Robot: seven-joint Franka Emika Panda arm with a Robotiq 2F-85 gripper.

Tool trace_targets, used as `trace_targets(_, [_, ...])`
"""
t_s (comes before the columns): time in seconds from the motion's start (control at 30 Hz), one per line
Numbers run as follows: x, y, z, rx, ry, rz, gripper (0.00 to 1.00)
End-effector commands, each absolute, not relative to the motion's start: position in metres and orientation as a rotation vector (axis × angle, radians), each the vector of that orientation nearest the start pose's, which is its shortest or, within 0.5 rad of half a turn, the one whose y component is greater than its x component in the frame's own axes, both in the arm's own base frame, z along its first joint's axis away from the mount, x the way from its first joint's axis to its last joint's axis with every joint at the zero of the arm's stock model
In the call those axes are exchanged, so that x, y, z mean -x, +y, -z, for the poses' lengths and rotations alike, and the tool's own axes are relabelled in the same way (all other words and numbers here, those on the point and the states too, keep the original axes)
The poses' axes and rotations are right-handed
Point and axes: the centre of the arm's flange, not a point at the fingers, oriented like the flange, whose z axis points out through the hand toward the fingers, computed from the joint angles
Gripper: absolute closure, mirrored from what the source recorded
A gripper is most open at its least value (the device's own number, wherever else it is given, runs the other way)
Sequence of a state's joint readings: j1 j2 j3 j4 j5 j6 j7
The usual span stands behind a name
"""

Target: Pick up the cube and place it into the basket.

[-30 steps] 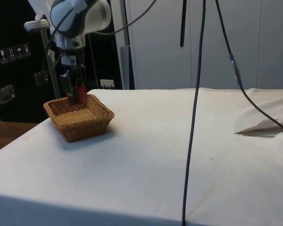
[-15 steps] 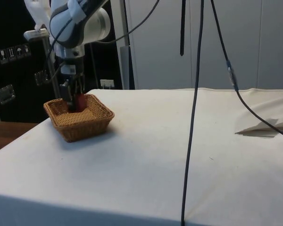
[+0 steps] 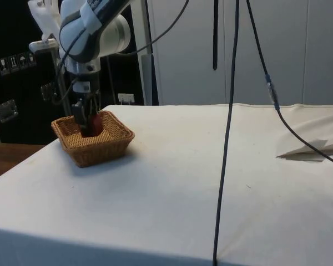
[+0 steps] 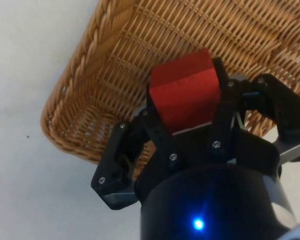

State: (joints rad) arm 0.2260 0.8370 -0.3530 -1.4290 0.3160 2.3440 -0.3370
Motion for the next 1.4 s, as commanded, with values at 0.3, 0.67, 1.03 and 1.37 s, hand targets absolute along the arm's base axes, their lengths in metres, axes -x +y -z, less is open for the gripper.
trace_targets(0.3, [-0.739,-0.036,-0.219,3.181,-0.208,0.231,1.00])
trace_targets(0.67, [-0.740,-0.035,-0.202,3.178,-0.217,0.270,1.00])
trace_targets(1.03, [-0.740,-0.034,-0.198,3.189,-0.221,0.283,0.84])
trace_targets(1.37, [-0.740,-0.035,-0.197,3.191,-0.221,0.284,0.00])
